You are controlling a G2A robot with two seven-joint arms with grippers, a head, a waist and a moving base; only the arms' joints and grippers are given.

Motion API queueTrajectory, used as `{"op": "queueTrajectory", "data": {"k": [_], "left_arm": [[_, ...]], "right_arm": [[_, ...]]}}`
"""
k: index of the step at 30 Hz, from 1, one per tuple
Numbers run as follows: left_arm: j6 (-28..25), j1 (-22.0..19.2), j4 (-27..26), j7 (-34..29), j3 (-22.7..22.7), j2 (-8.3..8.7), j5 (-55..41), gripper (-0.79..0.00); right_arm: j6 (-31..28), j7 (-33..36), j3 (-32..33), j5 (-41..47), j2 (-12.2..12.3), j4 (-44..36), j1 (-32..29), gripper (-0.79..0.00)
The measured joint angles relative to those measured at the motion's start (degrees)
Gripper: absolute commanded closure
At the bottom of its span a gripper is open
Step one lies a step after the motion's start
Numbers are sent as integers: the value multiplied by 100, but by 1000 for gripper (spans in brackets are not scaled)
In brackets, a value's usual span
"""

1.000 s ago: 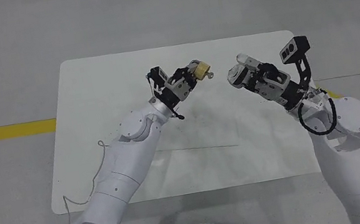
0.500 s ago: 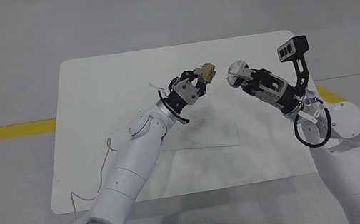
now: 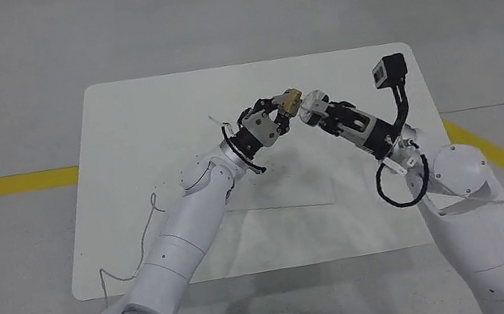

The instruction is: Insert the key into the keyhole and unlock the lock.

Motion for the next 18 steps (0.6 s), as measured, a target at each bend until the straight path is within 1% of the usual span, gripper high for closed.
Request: {"op": "queueTrajectory", "data": {"k": [7,12,13,14,15,16,18], "left_arm": [[0,0,0,1,0,0,0,0],[0,0,0,-1,0,0,0,0],[0,0,0,-1,0,-1,0,0],[0,0,0,-1,0,0,0,0],[0,0,0,-1,0,0,0,0],[0,0,0,-1,0,0,0,0],[0,0,0,0,0,0,0,0]], "right_arm": [[251,-218,-253,-462,-16,135,219,0],[280,-184,-260,-354,-22,142,270,0],[264,-133,-226,-243,-22,112,261,-25],[246,-82,-171,-134,-18,70,243,-160],[219,-23,-76,23,-11,-2,201,-591],[195,6,12,154,-5,-61,158,-785],[166,45,231,465,7,-196,39,-785]]}}
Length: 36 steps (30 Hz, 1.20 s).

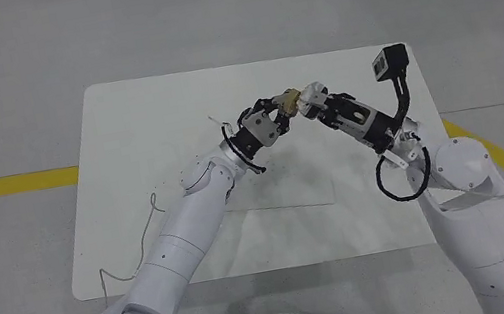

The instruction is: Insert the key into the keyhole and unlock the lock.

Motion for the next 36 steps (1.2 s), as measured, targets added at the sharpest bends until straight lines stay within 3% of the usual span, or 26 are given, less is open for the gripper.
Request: {"op": "queueTrajectory", "data": {"k": [9,13,14,15,17,18,20,21,22,26,27,30,33,36], "left_arm": [[-7,5,-8,8,0,1,8,0],[-369,133,-313,369,7,38,471,0],[-477,168,-393,457,8,49,611,0],[-585,219,-494,551,1,63,762,0],[-654,288,-623,645,-24,80,898,0],[-653,322,-692,688,-42,92,961,0],[-614,350,-770,743,-65,110,1063,0],[-599,355,-810,786,-73,122,1164,0],[-593,355,-835,820,-74,132,1254,0],[-585,353,-917,968,-20,154,1655,0],[-604,352,-937,1018,3,157,1777,0],[-655,362,-970,1085,20,161,1919,0],[-655,362,-970,1083,19,161,1912,0],[-654,362,-969,1081,19,160,1911,0]], "right_arm": [[3,9,40,67,1,-23,-23,-785],[-67,-82,89,-114,11,-108,-102,-785],[-85,-91,144,-254,24,-162,-144,-653],[-60,-66,237,-566,53,-255,-201,-699],[70,45,359,-1278,108,-450,-291,-690],[177,176,382,-1894,150,-608,-365,-739],[344,376,314,-2854,201,-843,-472,-656],[470,405,233,-3349,213,-977,-518,-456],[551,374,166,-3596,212,-1058,-536,-360],[814,184,-151,-4311,205,-1238,-522,-329],[884,147,-243,-4382,196,-1259,-498,-280],[1038,105,-360,-4156,166,-1217,-416,-240],[1336,88,-406,-3924,139,-1062,-293,-105],[1549,-4,-448,-3629,105,-910,-173,-58]]}}
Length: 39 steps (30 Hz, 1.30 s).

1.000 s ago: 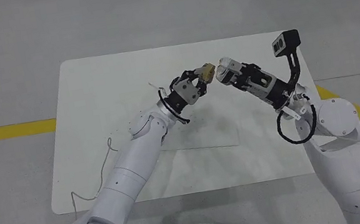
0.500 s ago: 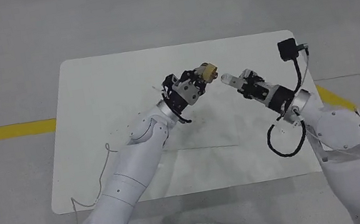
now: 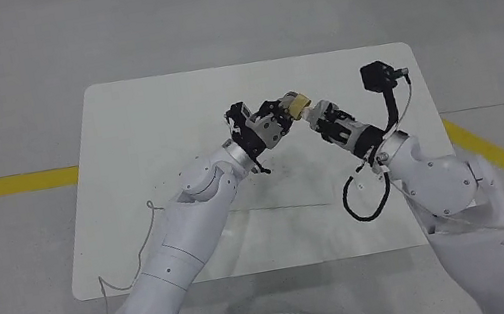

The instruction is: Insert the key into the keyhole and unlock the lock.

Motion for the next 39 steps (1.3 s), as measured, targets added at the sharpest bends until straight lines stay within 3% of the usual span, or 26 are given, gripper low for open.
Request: {"op": "queueTrajectory", "data": {"k": [3,14,28,39], "left_arm": [[0,0,0,0,0,0,0,0],[0,0,0,0,0,0,0,0],[0,0,0,-1,0,0,0,0],[0,0,0,0,0,0,0,0]], "right_arm": [[158,-94,-8,329,-31,133,80,0],[529,-299,52,1225,-98,400,149,0],[999,-775,450,3524,-234,811,24,0],[1007,-643,414,3308,-205,752,42,0]]}}
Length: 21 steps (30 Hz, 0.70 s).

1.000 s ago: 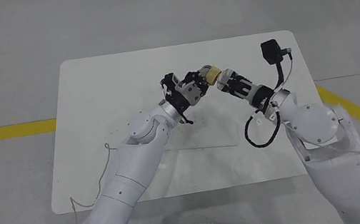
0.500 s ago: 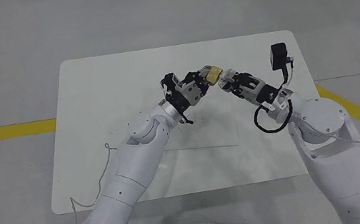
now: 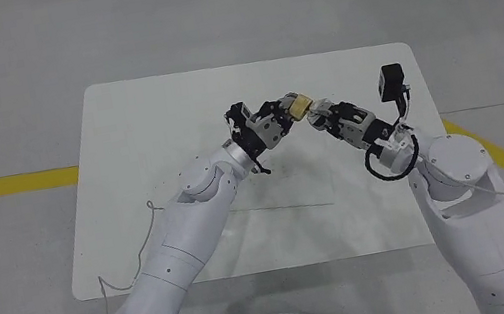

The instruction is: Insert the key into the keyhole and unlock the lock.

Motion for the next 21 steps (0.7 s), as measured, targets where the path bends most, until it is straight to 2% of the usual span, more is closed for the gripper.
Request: {"op": "queueTrajectory", "data": {"k": [5,7,12,21], "left_arm": [[0,0,0,0,0,0,0,0],[0,0,0,1,0,0,0,0],[0,0,0,0,0,0,0,0],[0,0,0,0,0,0,0,0]], "right_arm": [[-6,-18,-2,29,-6,17,-18,0],[92,-4,14,379,-30,103,-52,0],[792,-97,163,1343,-60,210,48,0],[1545,-730,329,2638,-132,339,115,0]]}}
